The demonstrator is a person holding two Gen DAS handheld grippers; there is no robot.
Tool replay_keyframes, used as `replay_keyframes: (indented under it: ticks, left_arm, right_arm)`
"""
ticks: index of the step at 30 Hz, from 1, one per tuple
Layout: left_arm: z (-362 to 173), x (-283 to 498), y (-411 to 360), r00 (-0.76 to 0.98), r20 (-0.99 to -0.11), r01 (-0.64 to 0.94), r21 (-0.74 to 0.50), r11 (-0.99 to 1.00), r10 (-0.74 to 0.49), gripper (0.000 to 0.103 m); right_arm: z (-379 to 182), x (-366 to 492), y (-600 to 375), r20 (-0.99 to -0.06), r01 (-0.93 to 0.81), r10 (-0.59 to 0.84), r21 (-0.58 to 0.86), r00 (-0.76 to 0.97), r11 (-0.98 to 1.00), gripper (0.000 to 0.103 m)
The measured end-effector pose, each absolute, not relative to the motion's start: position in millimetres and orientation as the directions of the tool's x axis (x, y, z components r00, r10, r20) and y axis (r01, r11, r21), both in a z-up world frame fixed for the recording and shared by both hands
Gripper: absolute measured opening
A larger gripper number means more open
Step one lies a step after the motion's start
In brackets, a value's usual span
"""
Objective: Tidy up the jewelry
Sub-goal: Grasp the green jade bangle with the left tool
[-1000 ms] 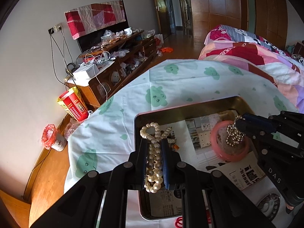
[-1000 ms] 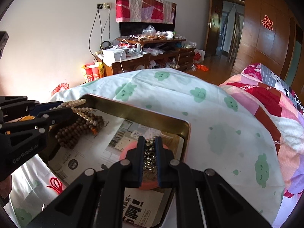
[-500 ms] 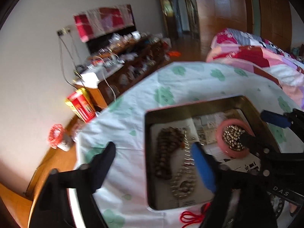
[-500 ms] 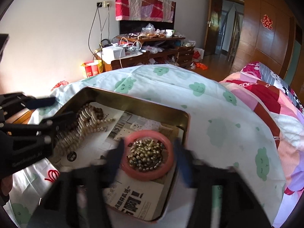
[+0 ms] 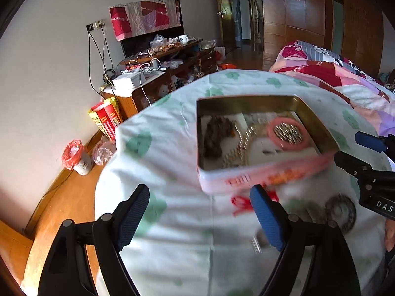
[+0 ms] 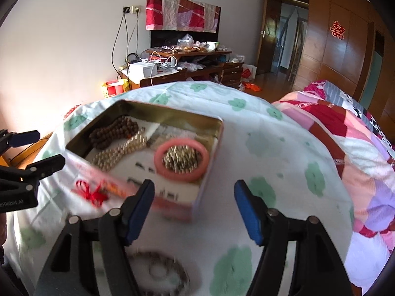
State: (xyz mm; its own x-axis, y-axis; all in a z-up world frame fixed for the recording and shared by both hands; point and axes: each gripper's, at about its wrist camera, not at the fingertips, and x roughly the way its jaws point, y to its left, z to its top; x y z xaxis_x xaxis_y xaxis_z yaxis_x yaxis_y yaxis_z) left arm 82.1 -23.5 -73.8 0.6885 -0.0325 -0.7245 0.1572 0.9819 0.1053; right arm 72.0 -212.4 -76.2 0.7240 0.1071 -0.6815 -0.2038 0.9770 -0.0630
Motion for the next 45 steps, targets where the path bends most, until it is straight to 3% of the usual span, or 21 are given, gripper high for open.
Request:
replay_keyframes:
  ticks: [12, 26, 28, 30, 34, 35, 45]
  left_arm:
    - [-87, 53, -30, 0.661, -0.746, 0.183, 0.053, 0.982, -0.083, 0.084]
    - [-87, 46, -76, 0.668, -0.733, 0.29, 0.095, 0.952, -0.13, 0.084]
    - [-90, 47, -81, 0.666, -0.734, 0.305, 0.104, 0.947, -0.134, 0.073]
    - [-99, 53, -85, 0.631, -0.762, 0.329, 0.09, 0.94, -0.148, 0.037]
    - [-105, 54, -85, 0.611, -0.771, 0.347, 0.059, 0.936, -0.178, 0.017]
    - [-104, 54, -83, 0.605, -0.772, 0.354, 0.04, 0.934, -0.197, 0.007]
    - [-74, 46, -44, 0.653, -0.727, 0.296, -0.013, 0.955, -0.213, 0.006]
  right_arm:
    - [-96, 19, -231, -0.703, -0.154, 0.094, -0.023, 0.705, 0.988, 0.073]
    - [-109, 11, -222, -0.704, -0.151, 0.07, -0.053, 0.707, 0.987, 0.073]
    - [-110, 12, -223, -0.704, -0.14, 0.067, -0.046, 0.707, 0.989, 0.073]
    - [-111, 12, -226, -0.703, -0.134, 0.068, -0.038, 0.708, 0.99, 0.073]
    - [-111, 11, -229, -0.702, -0.129, 0.07, -0.031, 0.709, 0.991, 0.073]
    - [-111, 11, -229, -0.702, -0.129, 0.069, -0.033, 0.709, 0.991, 0.073]
    - [-104, 10, -228, -0.688, -0.125, 0.074, -0.025, 0.722, 0.992, 0.073]
